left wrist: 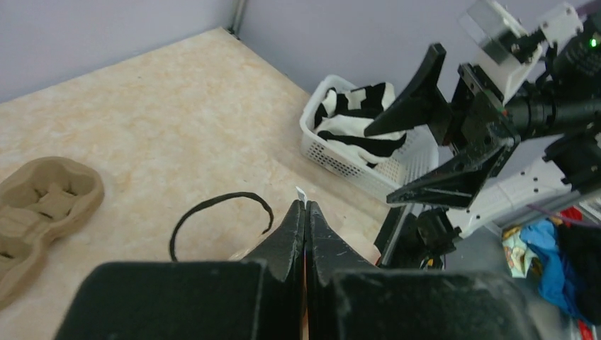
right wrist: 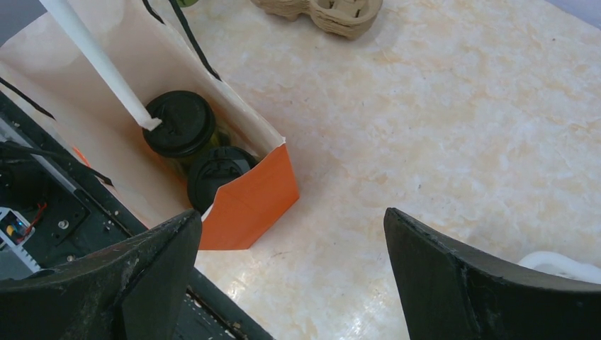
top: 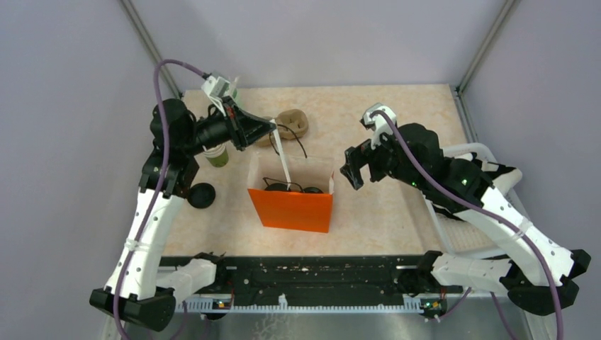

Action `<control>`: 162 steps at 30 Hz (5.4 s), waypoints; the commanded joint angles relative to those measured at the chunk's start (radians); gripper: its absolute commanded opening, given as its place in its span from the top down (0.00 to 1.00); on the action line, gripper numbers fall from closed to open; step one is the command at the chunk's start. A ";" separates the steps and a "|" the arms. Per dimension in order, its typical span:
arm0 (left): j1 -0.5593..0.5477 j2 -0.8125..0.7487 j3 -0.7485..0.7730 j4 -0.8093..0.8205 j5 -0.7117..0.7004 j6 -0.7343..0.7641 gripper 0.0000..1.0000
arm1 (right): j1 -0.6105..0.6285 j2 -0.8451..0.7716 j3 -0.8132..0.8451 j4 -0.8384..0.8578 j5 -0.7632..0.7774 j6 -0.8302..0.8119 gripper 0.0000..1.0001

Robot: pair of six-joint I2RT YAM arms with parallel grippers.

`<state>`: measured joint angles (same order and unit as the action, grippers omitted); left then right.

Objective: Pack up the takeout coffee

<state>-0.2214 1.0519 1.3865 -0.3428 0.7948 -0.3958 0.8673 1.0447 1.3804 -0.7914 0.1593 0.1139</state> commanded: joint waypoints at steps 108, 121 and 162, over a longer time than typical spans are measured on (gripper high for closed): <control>0.213 1.030 0.814 -0.175 -0.785 0.179 0.51 | -0.057 0.035 -0.018 -0.012 0.065 -0.015 0.01; 0.214 1.089 0.842 -0.199 -0.819 0.209 0.65 | -0.087 0.057 -0.017 -0.007 0.043 -0.046 0.01; 0.214 0.388 0.789 -0.278 -0.502 0.199 1.00 | -0.107 -0.041 -0.066 0.102 -0.063 -0.020 0.01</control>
<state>-0.0097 1.5238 2.2242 -0.5709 0.0460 -0.1303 0.7734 1.0214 1.3216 -0.7403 0.1303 0.0685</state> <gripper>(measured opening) 0.007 0.985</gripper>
